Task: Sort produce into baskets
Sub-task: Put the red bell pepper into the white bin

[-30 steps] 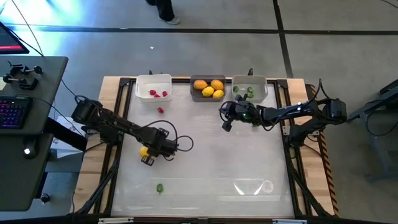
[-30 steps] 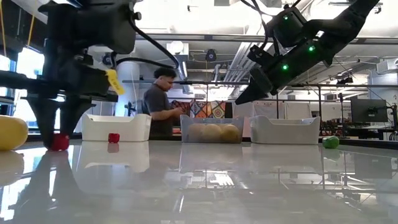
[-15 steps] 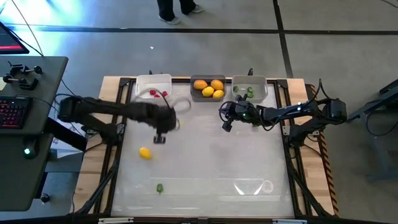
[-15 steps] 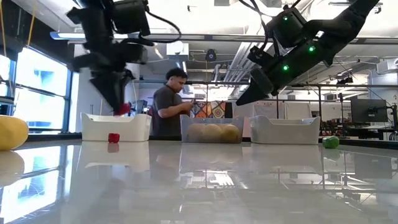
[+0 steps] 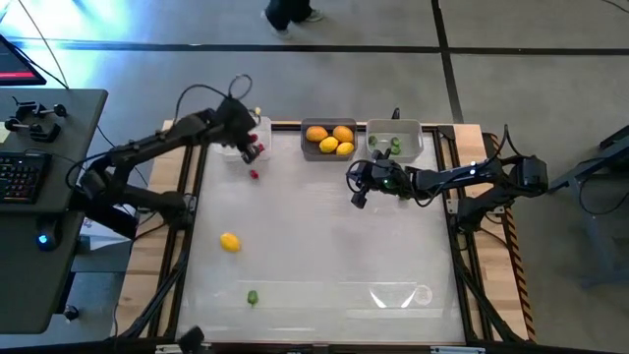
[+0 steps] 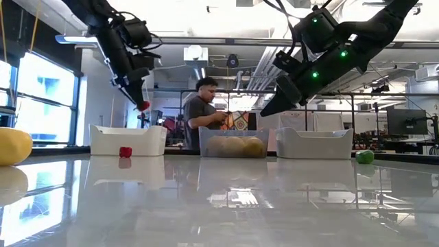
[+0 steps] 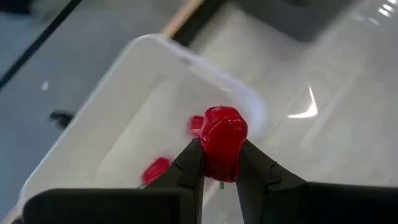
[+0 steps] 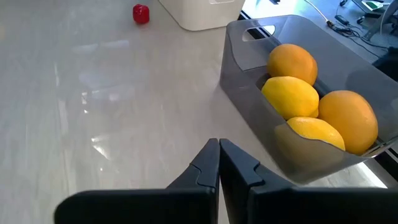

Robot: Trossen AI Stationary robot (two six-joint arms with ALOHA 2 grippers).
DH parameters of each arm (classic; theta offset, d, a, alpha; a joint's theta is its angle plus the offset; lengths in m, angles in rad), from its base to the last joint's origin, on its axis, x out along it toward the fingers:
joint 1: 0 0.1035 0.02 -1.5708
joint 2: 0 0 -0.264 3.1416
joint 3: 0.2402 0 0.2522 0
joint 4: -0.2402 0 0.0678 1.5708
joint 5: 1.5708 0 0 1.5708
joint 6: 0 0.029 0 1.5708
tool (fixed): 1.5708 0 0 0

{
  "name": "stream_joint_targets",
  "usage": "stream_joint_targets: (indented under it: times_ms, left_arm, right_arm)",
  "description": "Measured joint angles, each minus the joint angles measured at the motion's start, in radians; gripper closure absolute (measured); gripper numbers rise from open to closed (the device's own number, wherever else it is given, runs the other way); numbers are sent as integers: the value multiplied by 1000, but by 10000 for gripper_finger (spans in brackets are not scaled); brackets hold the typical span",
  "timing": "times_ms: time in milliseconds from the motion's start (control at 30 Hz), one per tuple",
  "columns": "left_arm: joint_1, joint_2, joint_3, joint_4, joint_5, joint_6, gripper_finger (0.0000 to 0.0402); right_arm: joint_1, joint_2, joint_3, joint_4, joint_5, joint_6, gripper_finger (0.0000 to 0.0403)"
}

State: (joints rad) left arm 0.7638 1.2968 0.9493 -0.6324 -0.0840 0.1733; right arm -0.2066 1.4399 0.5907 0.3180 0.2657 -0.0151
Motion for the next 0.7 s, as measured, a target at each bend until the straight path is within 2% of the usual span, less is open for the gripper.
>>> stream_joint_targets:
  times_ms: [200,400,500,700]
  left_arm:
    - [110,99,66,-36,15,-14,355]
    - [140,248,104,-89,97,-8,347]
    - [135,275,106,-80,106,-3,325]
    - [130,247,107,-66,106,10,252]
  right_arm:
    - [0,0,0,0,0,-3,402]
    - [0,0,0,-1,0,-3,402]
    - [0,0,0,-6,0,-3,402]
    - [0,0,0,-9,0,-3,402]
